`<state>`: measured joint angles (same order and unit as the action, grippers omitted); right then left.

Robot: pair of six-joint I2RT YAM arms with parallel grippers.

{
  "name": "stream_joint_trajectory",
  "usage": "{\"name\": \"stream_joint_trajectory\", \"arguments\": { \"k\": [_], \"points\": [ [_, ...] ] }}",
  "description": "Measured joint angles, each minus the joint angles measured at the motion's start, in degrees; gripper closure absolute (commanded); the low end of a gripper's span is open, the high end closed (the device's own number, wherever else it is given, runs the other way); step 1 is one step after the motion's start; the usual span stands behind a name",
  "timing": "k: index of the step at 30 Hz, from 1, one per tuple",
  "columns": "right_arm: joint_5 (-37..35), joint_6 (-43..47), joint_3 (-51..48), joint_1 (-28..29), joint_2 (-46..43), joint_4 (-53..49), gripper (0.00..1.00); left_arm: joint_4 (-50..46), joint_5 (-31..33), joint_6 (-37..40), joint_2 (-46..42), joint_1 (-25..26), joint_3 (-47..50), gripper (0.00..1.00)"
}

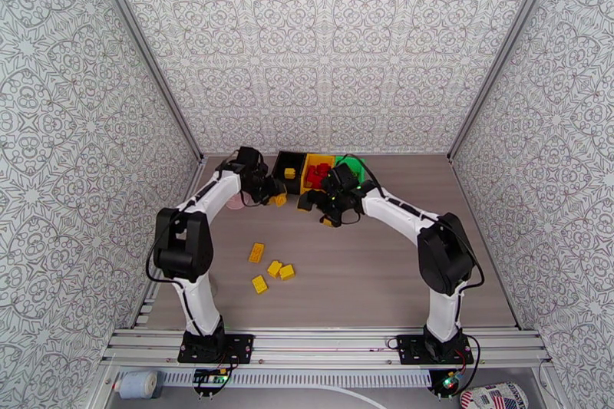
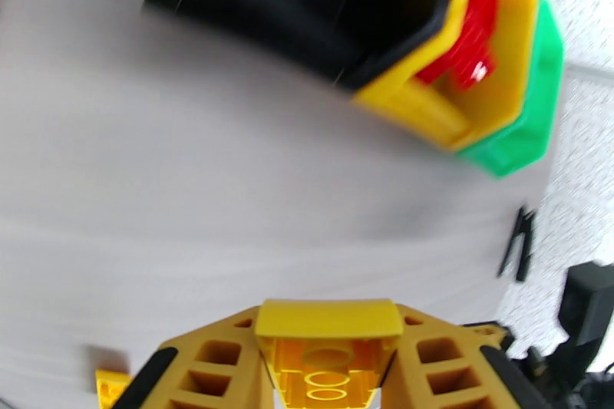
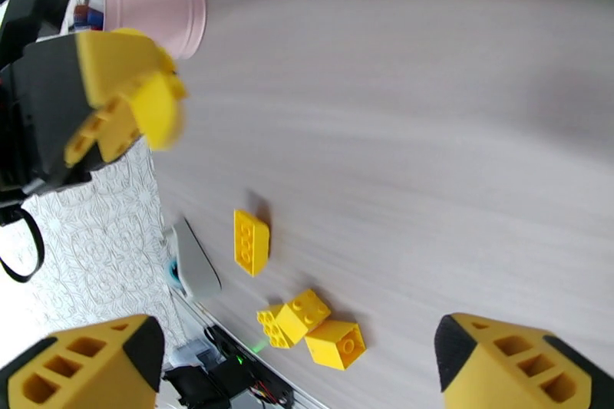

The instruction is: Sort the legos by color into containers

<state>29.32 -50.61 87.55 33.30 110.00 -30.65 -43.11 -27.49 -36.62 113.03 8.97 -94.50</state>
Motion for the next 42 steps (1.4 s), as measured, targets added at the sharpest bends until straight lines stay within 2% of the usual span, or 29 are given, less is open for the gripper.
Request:
{"name": "stream_joint_trajectory", "arguments": {
  "k": [5, 8, 11, 13, 15, 23, 28, 39, 42],
  "points": [
    [0.0, 0.0, 0.0, -2.3, 0.0, 0.0, 0.01, 0.9, 0.0, -2.5, 7.3, -0.2, -10.2, 0.63],
    [0.0, 0.0, -0.9, -3.3, -0.6, 0.0, 0.01, 0.7, 0.1, -3.6, 12.2, -0.5, -17.1, 0.59],
    [0.0, 0.1, -2.0, -4.2, -2.0, -0.2, 0.01, 0.1, 0.1, -4.1, 18.1, -0.7, -25.8, 0.49],
    [-0.1, 0.3, -2.5, -4.9, -3.1, -0.4, 0.01, -0.4, 0.1, -4.1, 21.5, -0.9, -30.8, 0.37],
    [-0.1, 0.5, -2.7, -5.3, -4.0, -0.7, 0.01, -0.9, 0.1, -4.2, 23.6, -0.9, -33.9, 0.31],
    [-0.1, 1.1, -4.7, -5.6, -6.6, -1.5, 0.01, -2.3, 0.3, -3.7, 24.9, -0.9, -35.7, 0.3],
    [-0.2, 1.4, -5.0, -5.6, -6.7, -2.5, 0.01, -4.1, 3.0, -0.9, 19.9, -0.5, -28.4, 0.26],
    [-1.4, 4.6, -8.3, -4.7, -6.6, -6.0, 0.01, -6.5, 14.5, 4.1, -9.8, 6.8, 4.1, 0.18],
    [-1.5, 6.0, -8.4, -3.2, -6.0, -7.4, 0.01, -6.3, 16.8, 4.0, -16.2, 6.9, 13.6, 0.15]
  ]
}}
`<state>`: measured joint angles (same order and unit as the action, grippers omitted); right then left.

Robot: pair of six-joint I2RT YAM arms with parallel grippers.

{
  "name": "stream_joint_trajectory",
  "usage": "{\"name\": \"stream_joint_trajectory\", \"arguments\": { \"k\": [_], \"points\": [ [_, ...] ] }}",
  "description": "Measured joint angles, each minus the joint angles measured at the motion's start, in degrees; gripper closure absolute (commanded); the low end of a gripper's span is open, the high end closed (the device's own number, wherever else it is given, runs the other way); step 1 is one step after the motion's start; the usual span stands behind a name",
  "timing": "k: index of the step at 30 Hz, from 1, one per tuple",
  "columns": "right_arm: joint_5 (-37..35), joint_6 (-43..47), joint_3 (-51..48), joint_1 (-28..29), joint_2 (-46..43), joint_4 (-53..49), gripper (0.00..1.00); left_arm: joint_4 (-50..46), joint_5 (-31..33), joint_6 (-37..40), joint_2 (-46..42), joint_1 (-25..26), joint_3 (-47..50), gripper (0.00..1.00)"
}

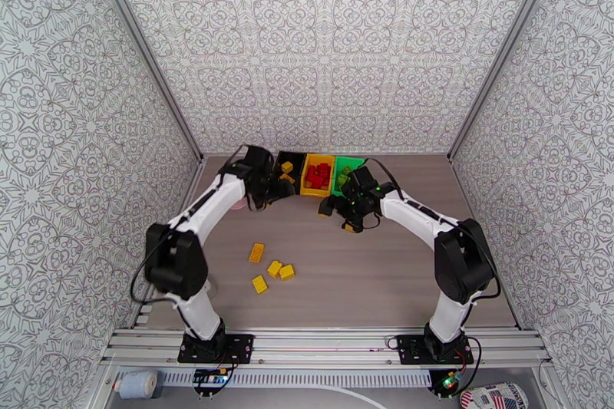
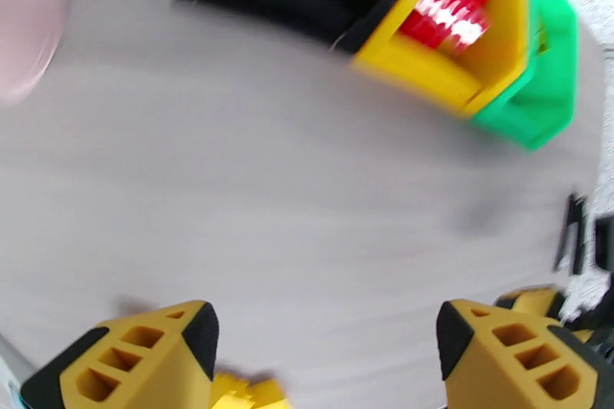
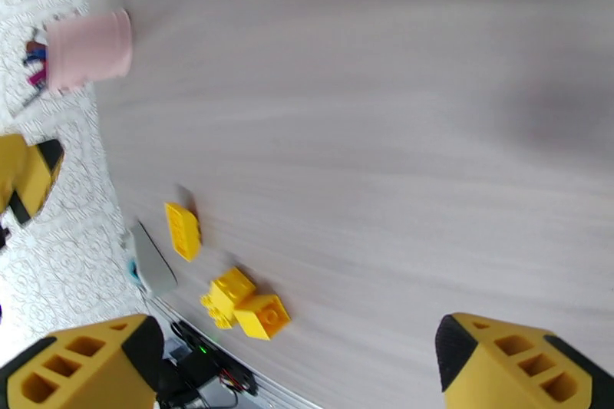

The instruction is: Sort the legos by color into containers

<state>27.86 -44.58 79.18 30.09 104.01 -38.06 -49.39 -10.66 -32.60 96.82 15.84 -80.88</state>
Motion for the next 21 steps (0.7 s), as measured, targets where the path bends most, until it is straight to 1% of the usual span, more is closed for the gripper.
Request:
{"name": "stream_joint_trajectory", "arguments": {
  "k": [4, 10, 15, 21],
  "points": [
    [-0.1, 1.2, 0.8, 3.4, 2.7, -1.3, 0.01, -0.2, 2.2, -0.6, -7.0, -0.3, 12.1, 0.11],
    [-0.1, 1.2, 2.5, 8.5, 6.4, -1.4, 0.01, -0.2, 3.5, -2.2, -14.2, -0.3, 23.2, 0.06],
    [-0.1, 0.5, 2.9, 11.0, 6.7, -1.1, 0.01, -0.2, 3.5, -3.3, -16.3, 0.1, 28.0, 0.04],
    [-0.5, 0.2, 2.4, 11.2, 6.3, -0.7, 0.01, -0.1, 4.2, -3.4, -16.0, 2.4, 30.0, 0.04]
  ]
}}
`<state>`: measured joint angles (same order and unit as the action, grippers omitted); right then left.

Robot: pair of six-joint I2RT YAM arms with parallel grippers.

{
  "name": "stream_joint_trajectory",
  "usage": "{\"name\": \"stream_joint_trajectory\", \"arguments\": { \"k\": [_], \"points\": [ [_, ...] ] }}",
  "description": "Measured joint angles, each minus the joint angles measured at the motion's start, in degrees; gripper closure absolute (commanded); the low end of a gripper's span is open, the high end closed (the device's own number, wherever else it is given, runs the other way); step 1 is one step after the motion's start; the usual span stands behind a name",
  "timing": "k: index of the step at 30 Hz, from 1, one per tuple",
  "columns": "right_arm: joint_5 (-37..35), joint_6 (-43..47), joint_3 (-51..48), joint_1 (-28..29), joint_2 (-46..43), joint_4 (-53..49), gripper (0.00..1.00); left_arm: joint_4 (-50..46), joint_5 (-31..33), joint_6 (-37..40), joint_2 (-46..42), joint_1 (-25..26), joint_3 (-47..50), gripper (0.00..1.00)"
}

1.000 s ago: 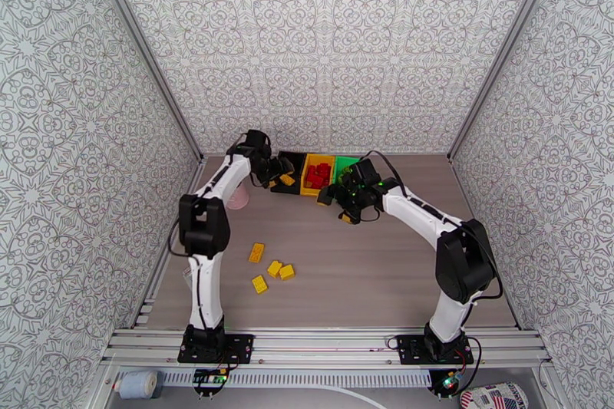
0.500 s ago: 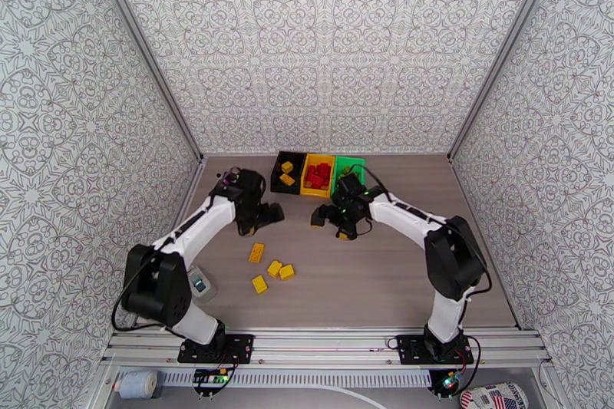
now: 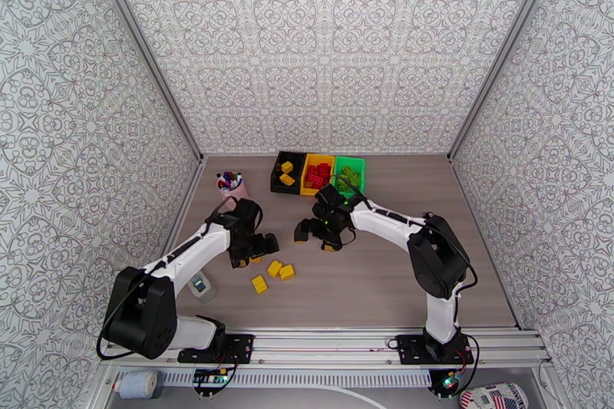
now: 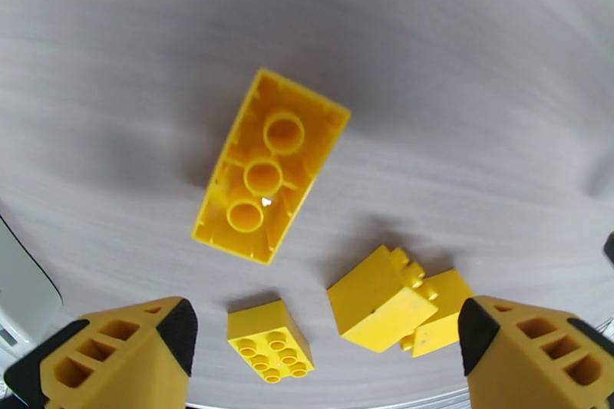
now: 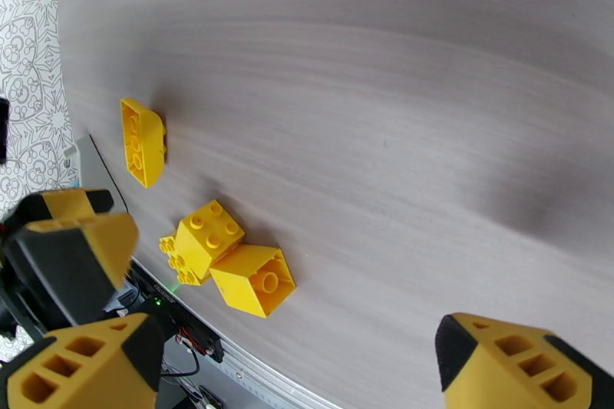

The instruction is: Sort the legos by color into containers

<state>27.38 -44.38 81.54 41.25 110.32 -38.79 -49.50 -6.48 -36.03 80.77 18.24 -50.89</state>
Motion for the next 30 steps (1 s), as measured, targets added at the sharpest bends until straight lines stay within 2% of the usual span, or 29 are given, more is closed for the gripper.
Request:
{"name": "stream_joint_trajectory", "arguments": {
  "k": [8, 12, 19, 23, 27, 30],
  "points": [
    [-0.4, -1.7, -4.6, 0.0, -3.1, 1.5, 0.01, -0.3, 3.4, 0.2, 5.5, 1.7, 0.0, 0.11],
    [-0.8, -2.4, -5.4, 0.0, -3.9, 1.9, 0.01, -1.4, 5.9, 1.3, 6.9, 0.5, -1.9, 0.12],
    [-1.2, -2.8, -5.4, 0.0, -4.2, 2.2, 0.01, -2.4, 7.0, 4.8, 12.7, -3.3, -3.8, 0.23],
    [-1.3, -2.8, -5.4, 0.0, -4.2, 2.3, 0.01, -2.4, 6.8, 6.5, 16.1, -3.4, -5.4, 0.32],
    [-1.4, -3.0, -5.4, 0.0, -4.2, 2.3, 0.01, -2.4, 6.7, 7.6, 16.8, -3.4, -7.2, 0.46],
    [-1.4, -3.1, -5.5, 0.0, -4.2, 2.3, 0.01, -2.5, 6.5, 8.2, 17.1, -3.4, -8.6, 0.52]
  ]
}}
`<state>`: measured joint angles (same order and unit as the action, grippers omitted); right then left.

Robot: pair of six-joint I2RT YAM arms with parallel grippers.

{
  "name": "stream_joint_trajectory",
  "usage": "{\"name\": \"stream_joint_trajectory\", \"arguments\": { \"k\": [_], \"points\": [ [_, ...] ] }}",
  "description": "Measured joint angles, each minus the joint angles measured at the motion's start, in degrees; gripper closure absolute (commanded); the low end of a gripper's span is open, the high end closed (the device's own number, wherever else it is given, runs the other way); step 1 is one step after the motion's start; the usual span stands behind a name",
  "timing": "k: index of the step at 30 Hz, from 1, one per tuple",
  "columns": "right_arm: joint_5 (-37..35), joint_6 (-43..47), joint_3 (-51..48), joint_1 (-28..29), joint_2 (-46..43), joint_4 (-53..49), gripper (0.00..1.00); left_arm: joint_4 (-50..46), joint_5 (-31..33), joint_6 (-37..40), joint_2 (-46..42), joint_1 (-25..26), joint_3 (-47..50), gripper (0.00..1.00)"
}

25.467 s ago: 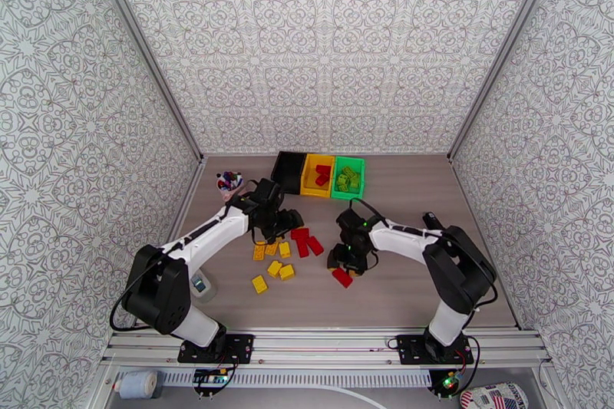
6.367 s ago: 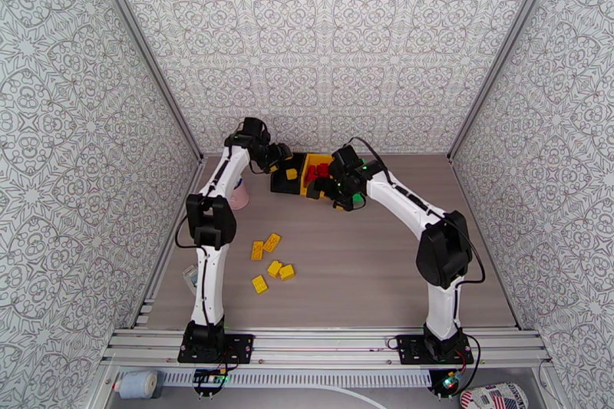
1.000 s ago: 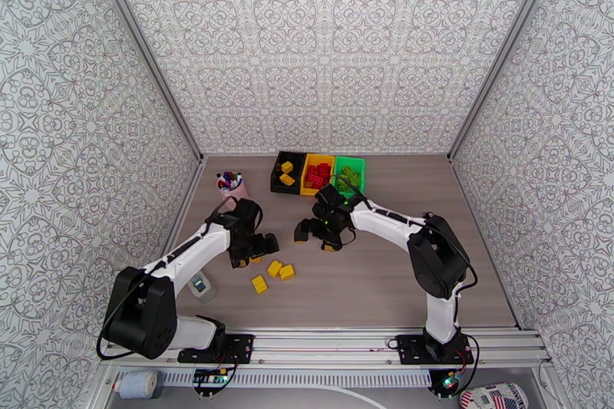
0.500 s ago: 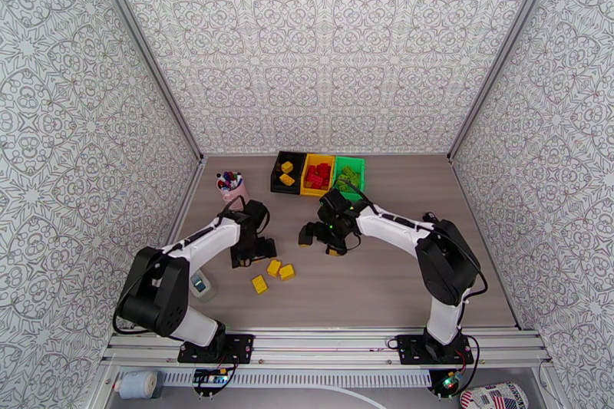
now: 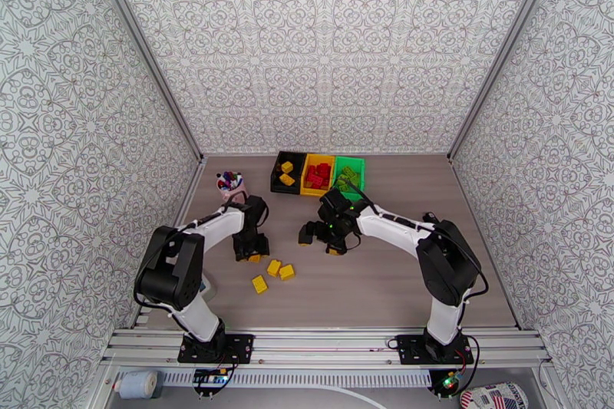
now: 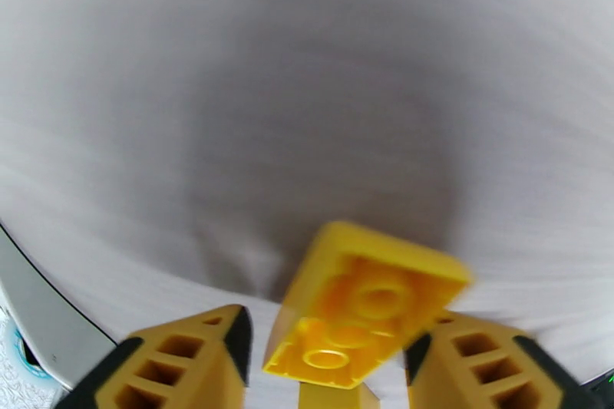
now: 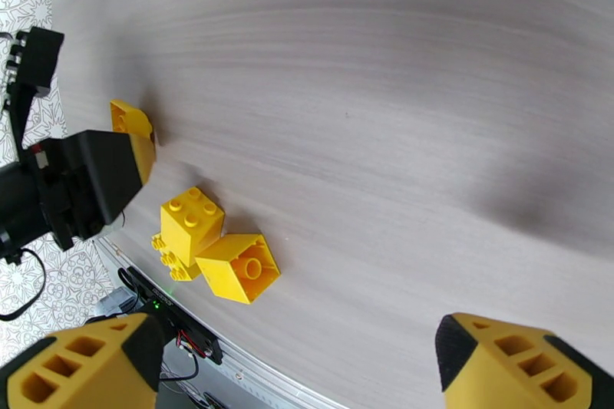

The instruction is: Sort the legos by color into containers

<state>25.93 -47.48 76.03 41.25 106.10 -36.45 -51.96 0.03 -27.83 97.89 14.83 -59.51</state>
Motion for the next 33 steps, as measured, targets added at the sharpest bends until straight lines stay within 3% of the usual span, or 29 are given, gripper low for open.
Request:
{"name": "stream_joint_trajectory", "arguments": {
  "k": [10, 17, 25, 33],
  "points": [
    [0.0, -0.3, -0.1, 0.0, 0.0, 0.0, 0.02, -0.3, -2.6, 0.5, 2.0, 0.1, -2.0, 0.63],
    [0.2, -0.3, 2.0, 0.0, 0.4, 0.0, 0.03, 1.3, -11.2, -1.6, 0.8, 0.1, -4.5, 0.62],
    [2.3, -0.3, 8.7, -1.4, 2.8, 0.7, 0.03, 8.2, -23.0, -6.6, 2.0, -1.7, -15.9, 0.61],
    [3.3, -0.7, 10.2, -6.6, 2.9, 1.7, 0.03, 11.3, -27.8, -11.2, 14.6, -4.9, -34.1, 0.6]
  ]
}}
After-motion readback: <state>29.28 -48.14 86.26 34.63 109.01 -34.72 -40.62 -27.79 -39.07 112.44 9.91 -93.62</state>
